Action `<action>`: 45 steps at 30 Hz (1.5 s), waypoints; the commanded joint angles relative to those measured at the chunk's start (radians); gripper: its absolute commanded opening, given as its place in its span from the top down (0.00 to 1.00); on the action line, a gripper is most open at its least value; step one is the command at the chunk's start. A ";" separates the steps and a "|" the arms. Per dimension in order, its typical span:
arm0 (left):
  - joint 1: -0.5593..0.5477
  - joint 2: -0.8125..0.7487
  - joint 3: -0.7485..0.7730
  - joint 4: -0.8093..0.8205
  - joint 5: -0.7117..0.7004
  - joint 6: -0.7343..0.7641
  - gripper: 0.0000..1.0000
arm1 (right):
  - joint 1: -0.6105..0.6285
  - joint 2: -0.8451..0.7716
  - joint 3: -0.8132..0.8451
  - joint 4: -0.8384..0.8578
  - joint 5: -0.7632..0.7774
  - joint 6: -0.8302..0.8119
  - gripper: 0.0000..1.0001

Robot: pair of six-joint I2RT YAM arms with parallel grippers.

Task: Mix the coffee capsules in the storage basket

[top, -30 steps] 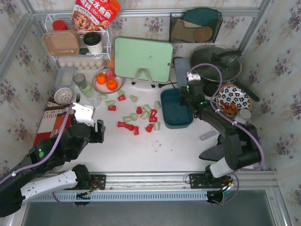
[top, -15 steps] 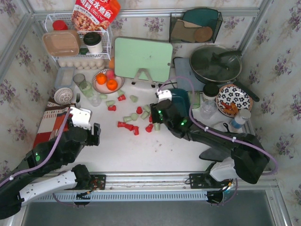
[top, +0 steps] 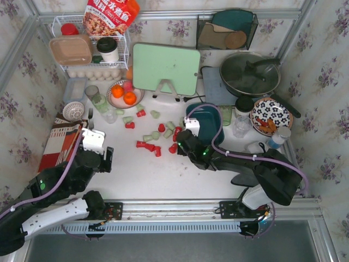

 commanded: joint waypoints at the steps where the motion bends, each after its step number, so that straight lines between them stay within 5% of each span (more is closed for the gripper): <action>1: 0.000 -0.024 -0.015 -0.010 -0.004 0.014 0.27 | -0.001 0.027 -0.008 0.072 0.043 0.068 0.52; 34: 0.065 -0.010 -0.038 0.034 0.087 0.067 0.27 | -0.034 0.257 0.062 0.098 0.011 0.024 0.58; 39: 0.077 0.003 -0.036 0.036 0.094 0.069 0.27 | -0.034 0.213 0.041 0.116 -0.020 0.019 0.78; 45: 0.098 0.012 -0.038 0.044 0.108 0.078 0.27 | -0.034 0.133 0.042 0.118 -0.057 0.008 0.80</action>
